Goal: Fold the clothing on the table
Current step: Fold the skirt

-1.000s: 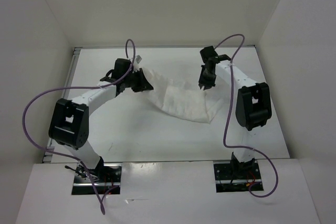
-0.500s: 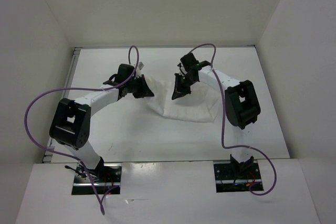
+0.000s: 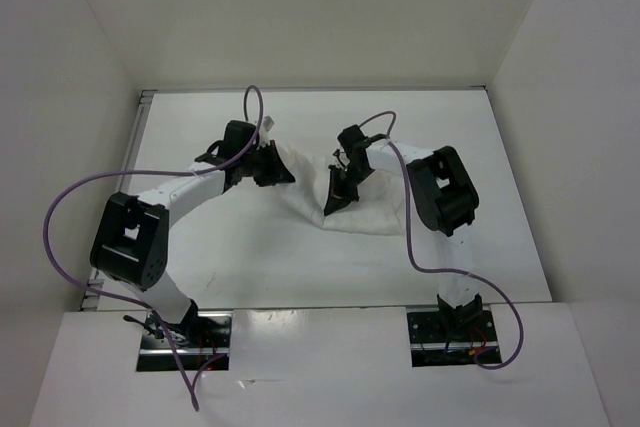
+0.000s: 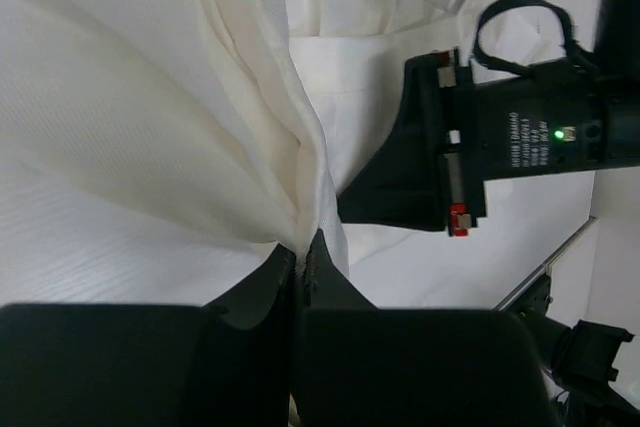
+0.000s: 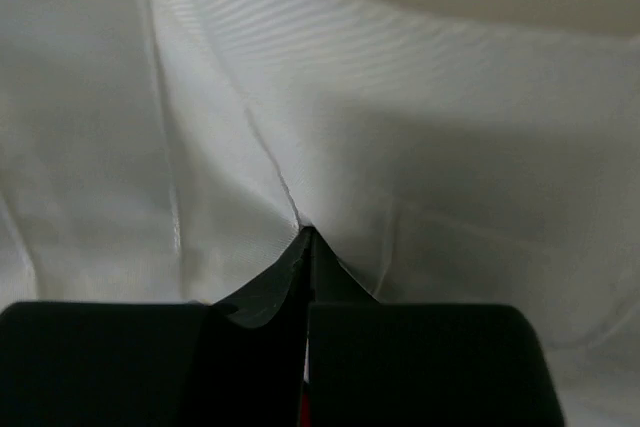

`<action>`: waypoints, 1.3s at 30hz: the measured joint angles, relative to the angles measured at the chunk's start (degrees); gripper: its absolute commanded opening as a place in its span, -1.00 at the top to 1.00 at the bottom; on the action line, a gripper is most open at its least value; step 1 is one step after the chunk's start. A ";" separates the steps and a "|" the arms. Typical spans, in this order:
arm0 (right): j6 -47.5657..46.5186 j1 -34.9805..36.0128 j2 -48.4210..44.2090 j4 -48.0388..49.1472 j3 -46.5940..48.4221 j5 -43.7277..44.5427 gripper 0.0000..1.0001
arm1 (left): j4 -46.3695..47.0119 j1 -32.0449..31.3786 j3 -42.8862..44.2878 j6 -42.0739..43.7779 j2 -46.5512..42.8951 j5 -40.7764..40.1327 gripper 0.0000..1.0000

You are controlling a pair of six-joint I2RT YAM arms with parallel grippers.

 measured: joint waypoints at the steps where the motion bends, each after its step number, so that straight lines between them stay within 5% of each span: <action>1: 0.28 0.07 0.61 0.13 0.00 -0.48 1.00 | -0.17 -0.44 0.02 -0.20 -0.28 -0.04 1.00; 13: 2.14 1.40 3.89 0.26 1.92 -6.21 1.00 | 1.57 -13.90 2.97 -5.77 -1.64 0.70 1.00; 15: 2.14 1.16 3.91 0.31 1.92 -6.60 0.77 | 1.88 -14.19 3.58 -5.90 -0.35 0.79 1.00; 16: 2.32 0.85 3.87 0.42 1.84 -6.67 0.32 | 1.99 -14.19 3.76 -5.86 0.11 0.72 1.00; 20: 2.62 -1.81 -1.33 1.42 -2.60 -7.08 0.02 | 1.70 -13.62 3.98 -5.66 0.50 -0.11 1.00; 29: 0.57 -20.37 -24.65 -1.38 -12.55 1.25 0.00 | 1.51 -12.61 4.81 -5.60 0.57 -1.09 1.00; 39: 0.66 -24.26 -25.07 -5.55 -24.24 15.13 0.09 | 1.49 -13.57 9.73 -5.60 3.82 -0.83 1.00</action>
